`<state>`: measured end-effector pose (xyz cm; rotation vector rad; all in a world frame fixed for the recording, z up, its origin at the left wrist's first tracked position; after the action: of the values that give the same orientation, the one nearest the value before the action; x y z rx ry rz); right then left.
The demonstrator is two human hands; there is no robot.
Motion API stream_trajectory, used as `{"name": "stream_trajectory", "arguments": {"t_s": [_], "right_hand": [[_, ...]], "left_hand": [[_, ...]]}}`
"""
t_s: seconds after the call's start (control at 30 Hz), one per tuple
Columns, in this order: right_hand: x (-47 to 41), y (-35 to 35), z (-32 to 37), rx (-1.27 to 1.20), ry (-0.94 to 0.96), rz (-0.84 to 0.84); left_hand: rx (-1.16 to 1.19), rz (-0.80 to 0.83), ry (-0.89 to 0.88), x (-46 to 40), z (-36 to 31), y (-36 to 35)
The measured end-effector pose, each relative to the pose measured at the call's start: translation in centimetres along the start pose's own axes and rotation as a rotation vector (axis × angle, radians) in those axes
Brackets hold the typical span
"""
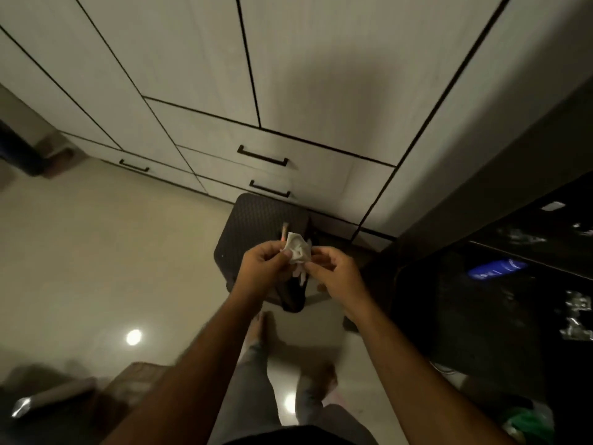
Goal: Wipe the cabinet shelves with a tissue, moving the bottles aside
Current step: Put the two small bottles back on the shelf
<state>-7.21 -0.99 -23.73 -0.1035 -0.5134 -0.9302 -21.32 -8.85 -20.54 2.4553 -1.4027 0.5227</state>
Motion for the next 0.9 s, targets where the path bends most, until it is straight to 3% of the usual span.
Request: {"name": "stream_trajectory", "arguments": {"t_s": [0.17, 0.43, 0.67, 0.9], "right_hand": [[-5.6, -4.8, -1.6, -0.140, -0.194, 0.031], [-15.5, -12.8, -6.3, -0.281, -0.385, -0.171], [-23.9, -17.9, -12.6, -0.216, -0.492, -0.239], [-29.6, -20.5, -16.2, -0.260, -0.512, -0.331]], "left_hand": [[0.040, -0.025, 0.141, -5.1, 3.7, 4.7], [-0.017, -0.003, 0.270, -15.6, 10.0, 11.3], [-0.322, 0.019, 0.265, -26.7, 16.1, 15.0], [-0.708, 0.092, 0.113, -33.7, 20.0, 16.1]]}}
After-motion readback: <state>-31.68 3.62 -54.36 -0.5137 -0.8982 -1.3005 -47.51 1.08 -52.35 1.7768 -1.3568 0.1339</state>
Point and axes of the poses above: each hand's wrist, its own x-axis away from the middle knuckle, its own y-axis out of the back of the hand, z = x × y, the point moved 1 cm from there along -x, towards the middle knuckle, and after that the axes turned 1 degree about -y, right-handed, at the moved point
